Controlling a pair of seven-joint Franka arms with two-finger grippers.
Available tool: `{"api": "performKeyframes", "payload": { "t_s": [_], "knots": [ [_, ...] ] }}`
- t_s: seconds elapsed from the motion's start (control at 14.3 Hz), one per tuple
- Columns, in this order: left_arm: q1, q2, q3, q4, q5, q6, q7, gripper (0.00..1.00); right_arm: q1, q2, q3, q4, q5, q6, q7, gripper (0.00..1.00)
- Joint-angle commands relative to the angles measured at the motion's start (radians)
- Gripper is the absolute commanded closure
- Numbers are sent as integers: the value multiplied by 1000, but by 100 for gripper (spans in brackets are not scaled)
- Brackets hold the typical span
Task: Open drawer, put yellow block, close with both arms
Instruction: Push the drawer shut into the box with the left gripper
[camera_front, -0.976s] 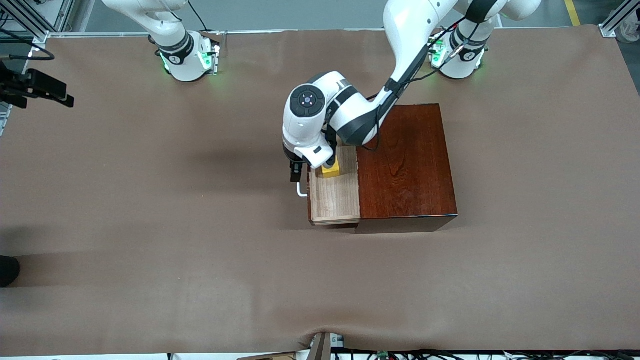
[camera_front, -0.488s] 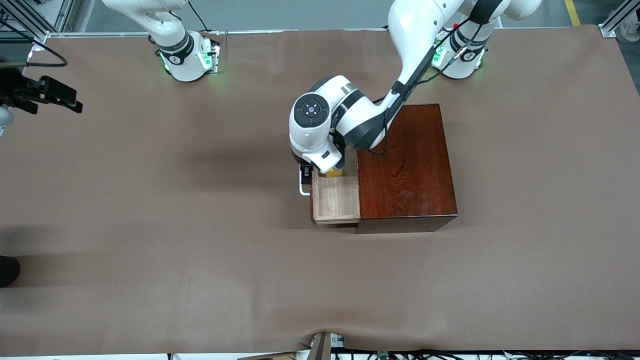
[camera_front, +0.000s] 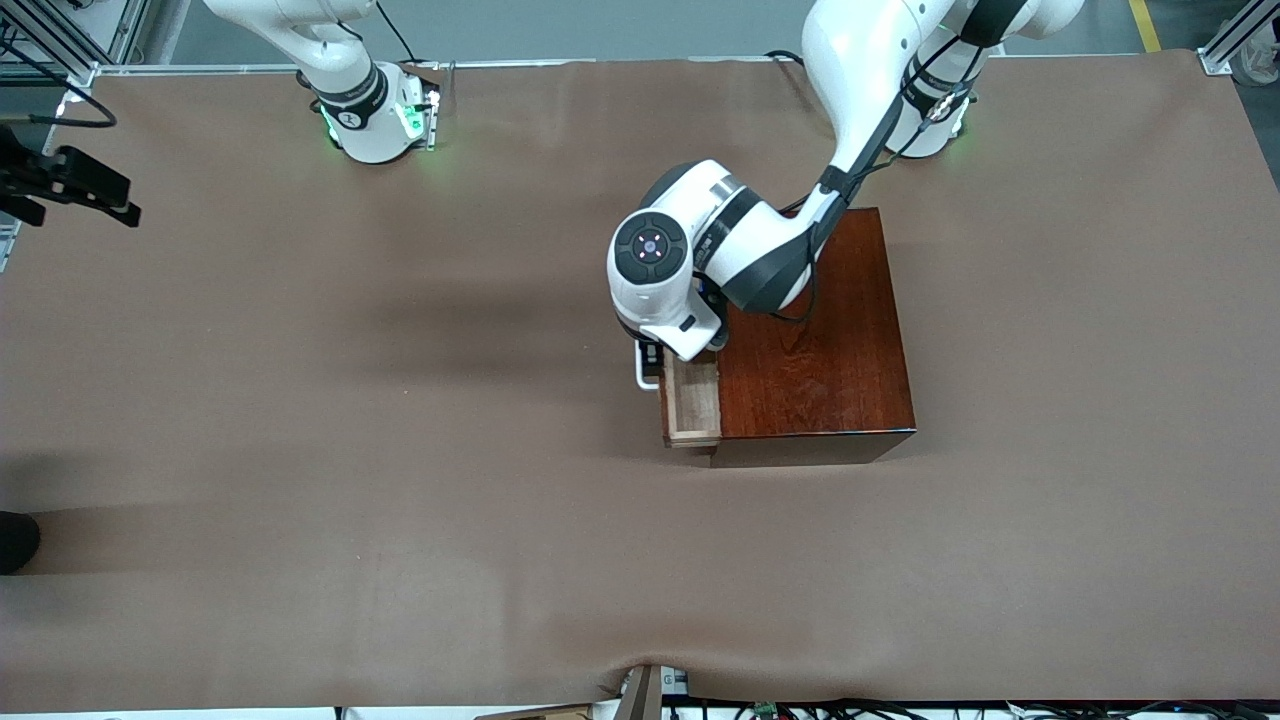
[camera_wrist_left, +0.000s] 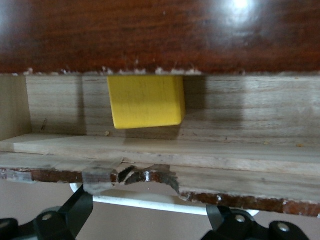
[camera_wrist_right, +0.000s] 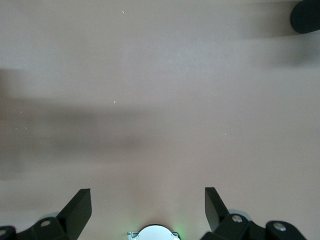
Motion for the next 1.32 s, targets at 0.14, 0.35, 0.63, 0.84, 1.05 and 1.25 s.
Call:
{"api": "performKeyframes", "payload": {
  "t_s": [0.14,0.35,0.63,0.84,1.05,1.25],
  "knots": [
    [10,-18,32,-16,32,-173,-7,0,0,3,0,0,-10,-9,1,0],
    [22,-20,33,-18,32,-257,-10,0,3,4,0,0,-5,-7,3,0],
    [45,-18,33,-19,33,-332,-11,0,12,4,2,0,-5,-6,3,0],
    [48,-20,33,-16,33,-343,-11,0,12,4,2,0,-4,-6,1,0],
    [44,-20,35,-12,32,-357,-11,0,12,4,3,0,-4,-7,1,0],
    [42,-68,29,10,29,-357,-5,0,14,4,3,0,-4,-6,1,0]
  ]
}}
